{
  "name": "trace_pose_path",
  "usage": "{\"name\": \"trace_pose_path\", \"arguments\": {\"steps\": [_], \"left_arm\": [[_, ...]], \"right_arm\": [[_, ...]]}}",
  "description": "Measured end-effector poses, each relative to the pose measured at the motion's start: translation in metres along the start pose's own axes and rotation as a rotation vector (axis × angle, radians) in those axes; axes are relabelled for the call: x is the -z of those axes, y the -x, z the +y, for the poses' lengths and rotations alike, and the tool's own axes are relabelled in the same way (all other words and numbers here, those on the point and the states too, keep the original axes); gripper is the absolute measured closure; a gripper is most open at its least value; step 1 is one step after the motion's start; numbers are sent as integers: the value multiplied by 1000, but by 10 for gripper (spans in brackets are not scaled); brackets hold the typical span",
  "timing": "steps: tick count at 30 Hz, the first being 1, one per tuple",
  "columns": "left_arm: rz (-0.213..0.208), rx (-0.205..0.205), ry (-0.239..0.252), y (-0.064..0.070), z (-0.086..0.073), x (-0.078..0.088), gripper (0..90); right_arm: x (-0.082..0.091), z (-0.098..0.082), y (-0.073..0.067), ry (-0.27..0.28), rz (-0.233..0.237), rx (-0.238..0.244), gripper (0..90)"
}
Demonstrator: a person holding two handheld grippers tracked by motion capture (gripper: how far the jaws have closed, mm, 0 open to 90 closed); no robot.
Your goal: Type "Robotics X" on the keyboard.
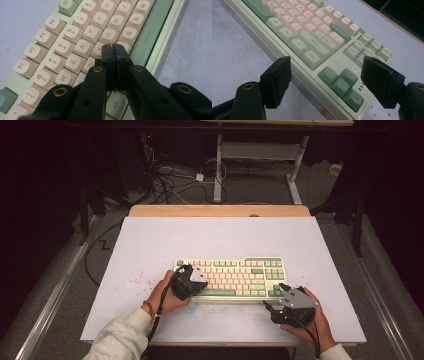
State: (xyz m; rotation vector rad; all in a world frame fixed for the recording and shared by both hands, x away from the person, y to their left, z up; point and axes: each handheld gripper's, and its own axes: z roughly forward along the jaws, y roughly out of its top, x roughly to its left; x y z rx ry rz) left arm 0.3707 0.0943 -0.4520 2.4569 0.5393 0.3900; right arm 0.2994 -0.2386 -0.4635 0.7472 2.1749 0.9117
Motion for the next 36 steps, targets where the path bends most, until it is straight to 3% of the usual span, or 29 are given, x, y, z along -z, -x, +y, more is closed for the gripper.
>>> {"name": "trace_pose_path", "arguments": {"steps": [7,11,19,25,30,36], "left_arm": [[19,0,25,-2,-1,8,836],[41,-14,46,-3,-5,16,773],[104,20,96,-8,-17,30,558],[156,31,146,-5,-35,41,284],[177,55,168,-5,-51,46,208],[178,82,180,-2,-68,49,198]], "right_arm": [[1,0,0,5,0,0,249],[2,0,1,8,-1,1,249],[3,1,1,11,-3,-2,248],[3,0,1,12,-4,-4,249],[3,1,1,14,-3,-3,248],[3,0,1,15,-4,-6,248]]}}
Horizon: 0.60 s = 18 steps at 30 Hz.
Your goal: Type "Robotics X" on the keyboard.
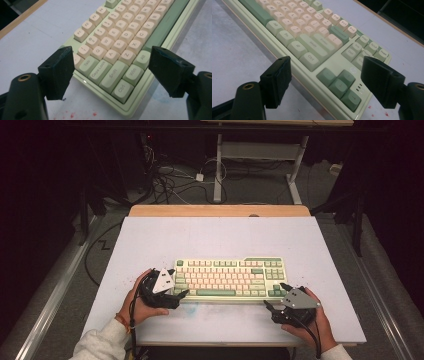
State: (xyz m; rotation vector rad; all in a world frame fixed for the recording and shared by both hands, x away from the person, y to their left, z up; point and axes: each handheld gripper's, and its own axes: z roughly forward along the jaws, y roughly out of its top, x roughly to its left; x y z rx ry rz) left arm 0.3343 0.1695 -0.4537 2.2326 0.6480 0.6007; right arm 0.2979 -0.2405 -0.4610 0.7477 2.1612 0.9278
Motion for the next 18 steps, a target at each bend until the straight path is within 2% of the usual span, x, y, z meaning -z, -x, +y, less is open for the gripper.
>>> {"name": "trace_pose_path", "arguments": {"steps": [3,8,13,16,18], "left_arm": [[15,1,-3,0,-7,3,192],[18,41,-30,-2,-16,5,251],[3,60,-59,-4,-18,4,464],[-23,61,-59,-7,-16,5,669],[-23,49,-67,-8,-14,4,772]], "right_arm": [[0,0,0,1,1,1,248],[0,0,-1,0,2,1,248],[-1,0,-1,-1,3,3,248],[-1,0,-1,-2,3,3,248],[-1,0,-1,-2,3,3,248]]}}
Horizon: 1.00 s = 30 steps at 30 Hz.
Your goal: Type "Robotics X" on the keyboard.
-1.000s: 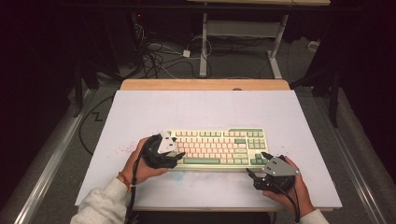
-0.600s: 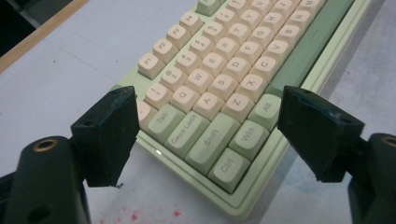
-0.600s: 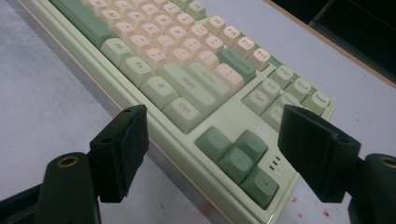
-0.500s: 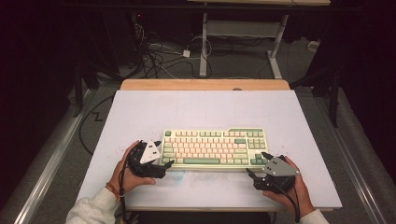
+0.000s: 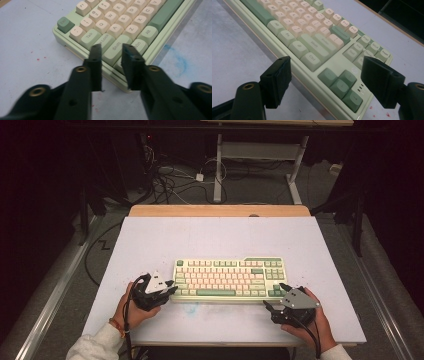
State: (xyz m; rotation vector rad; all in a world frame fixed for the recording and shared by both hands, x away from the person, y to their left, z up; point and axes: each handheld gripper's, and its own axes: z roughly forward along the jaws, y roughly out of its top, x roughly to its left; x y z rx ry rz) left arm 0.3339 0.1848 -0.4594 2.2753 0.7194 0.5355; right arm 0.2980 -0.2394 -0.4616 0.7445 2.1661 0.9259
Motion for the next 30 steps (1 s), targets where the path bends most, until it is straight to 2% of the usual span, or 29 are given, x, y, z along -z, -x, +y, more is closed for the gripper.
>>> {"name": "trace_pose_path", "arguments": {"steps": [2,4,13,18,30], "left_arm": [[-6,-18,-1,-1,3,0,840],[-28,-2,12,-3,7,1,874],[-62,7,21,-6,26,-6,876],[-89,-17,-1,-3,38,-18,875],[-101,-62,-58,2,57,-46,874]], "right_arm": [[0,0,0,-1,1,-1,248],[-1,0,0,-3,3,1,248],[-2,0,-2,-7,5,1,248],[-3,0,-2,-10,9,3,248],[-4,-1,-3,-16,14,4,249]]}}
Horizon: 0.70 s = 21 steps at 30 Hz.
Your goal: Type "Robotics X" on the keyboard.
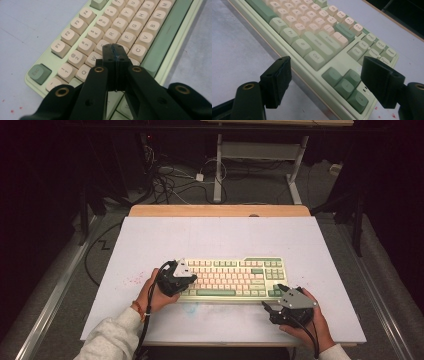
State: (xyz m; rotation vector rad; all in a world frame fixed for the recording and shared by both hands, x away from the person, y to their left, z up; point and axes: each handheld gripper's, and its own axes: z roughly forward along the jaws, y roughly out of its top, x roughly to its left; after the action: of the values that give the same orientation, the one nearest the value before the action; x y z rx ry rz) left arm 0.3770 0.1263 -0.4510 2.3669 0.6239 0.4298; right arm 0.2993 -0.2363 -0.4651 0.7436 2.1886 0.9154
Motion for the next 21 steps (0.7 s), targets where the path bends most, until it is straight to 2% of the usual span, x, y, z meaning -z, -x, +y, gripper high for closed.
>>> {"name": "trace_pose_path", "arguments": {"steps": [2,13,16,21], "left_arm": [[9,-3,-5,0,1,-2,874],[1,-16,-37,-1,3,-11,874],[9,-21,-35,0,4,-10,874],[27,-31,-5,2,6,-3,861]], "right_arm": [[0,0,0,-1,1,0,249],[-1,-1,0,-5,5,3,251],[-1,-1,0,-8,5,6,251],[-1,-1,1,-5,3,5,251]]}}
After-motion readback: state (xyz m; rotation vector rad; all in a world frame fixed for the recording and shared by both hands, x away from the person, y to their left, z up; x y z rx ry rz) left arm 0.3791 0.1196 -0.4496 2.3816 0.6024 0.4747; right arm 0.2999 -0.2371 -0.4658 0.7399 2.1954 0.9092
